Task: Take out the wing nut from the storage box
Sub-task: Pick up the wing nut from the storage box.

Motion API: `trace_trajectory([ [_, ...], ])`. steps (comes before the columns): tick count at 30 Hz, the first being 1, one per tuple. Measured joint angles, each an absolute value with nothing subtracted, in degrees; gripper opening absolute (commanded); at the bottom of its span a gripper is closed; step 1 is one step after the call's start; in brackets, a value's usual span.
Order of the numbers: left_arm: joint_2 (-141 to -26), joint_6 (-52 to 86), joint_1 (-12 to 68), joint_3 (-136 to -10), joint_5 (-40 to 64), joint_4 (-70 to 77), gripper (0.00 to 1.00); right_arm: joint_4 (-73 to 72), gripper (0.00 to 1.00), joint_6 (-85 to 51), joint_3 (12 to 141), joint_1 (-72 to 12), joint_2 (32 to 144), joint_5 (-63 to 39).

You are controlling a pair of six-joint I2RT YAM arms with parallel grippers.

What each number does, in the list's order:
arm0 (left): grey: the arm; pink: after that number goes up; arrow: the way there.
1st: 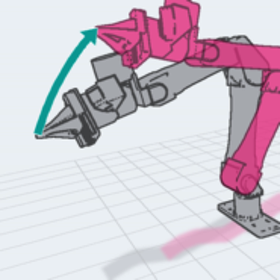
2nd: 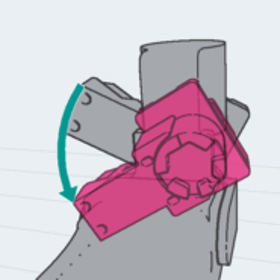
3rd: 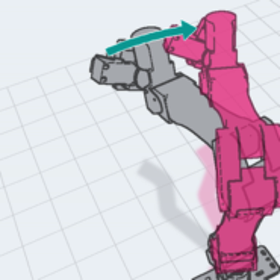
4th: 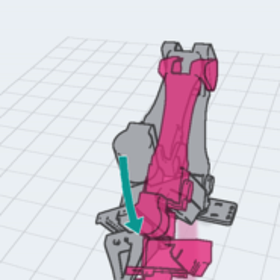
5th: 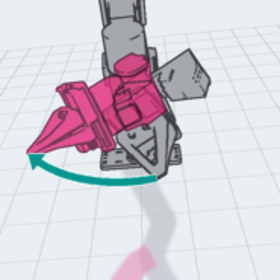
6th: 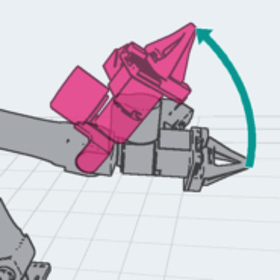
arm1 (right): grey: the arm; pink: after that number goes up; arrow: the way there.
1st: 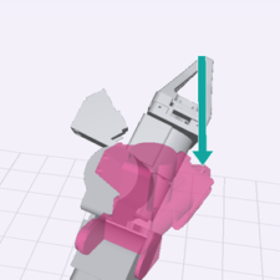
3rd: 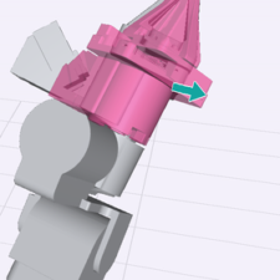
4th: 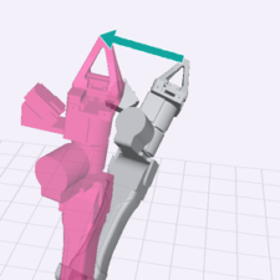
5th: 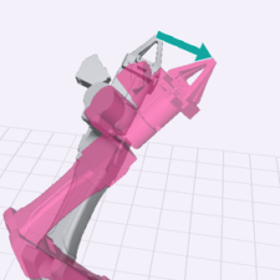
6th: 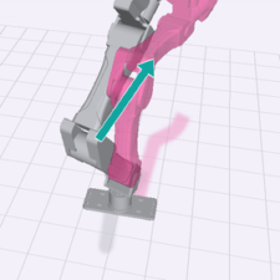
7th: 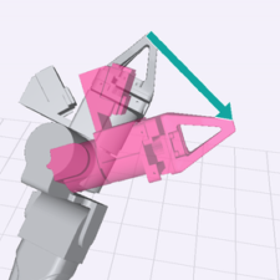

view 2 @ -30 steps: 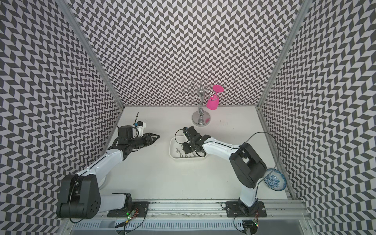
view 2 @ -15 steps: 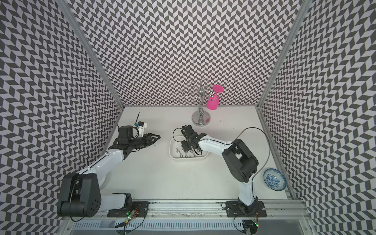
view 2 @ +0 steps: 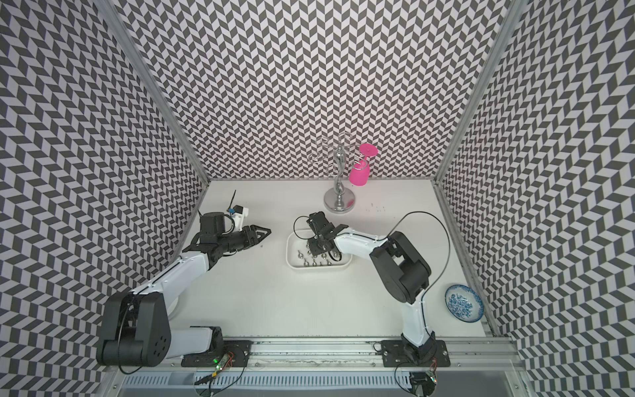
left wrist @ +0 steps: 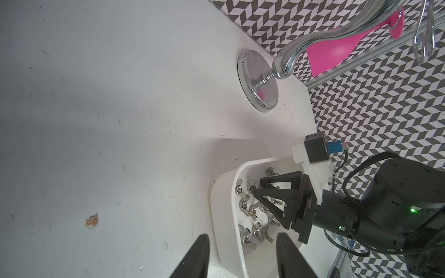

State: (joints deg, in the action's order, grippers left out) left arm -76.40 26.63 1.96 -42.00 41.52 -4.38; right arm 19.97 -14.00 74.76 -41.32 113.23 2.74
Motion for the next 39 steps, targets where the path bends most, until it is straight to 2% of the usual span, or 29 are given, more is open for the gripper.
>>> trace_trajectory([
  [8, -76.40, 26.63, 1.96, -42.00, 41.56, -4.38, 0.48, 19.07, 0.30, -14.09, 75.83, -41.32, 115.20, 2.55],
  [27, -77.03, 26.63, 1.96, -42.00, 41.76, -4.38, 0.48, 17.12, 0.00, -13.89, 75.92, -41.32, 115.57, 2.50],
  [39, -78.67, 26.65, 1.96, -42.00, 42.24, -4.38, 0.48, 18.02, 0.00, -13.87, 75.81, -41.32, 114.34, 2.09],
])
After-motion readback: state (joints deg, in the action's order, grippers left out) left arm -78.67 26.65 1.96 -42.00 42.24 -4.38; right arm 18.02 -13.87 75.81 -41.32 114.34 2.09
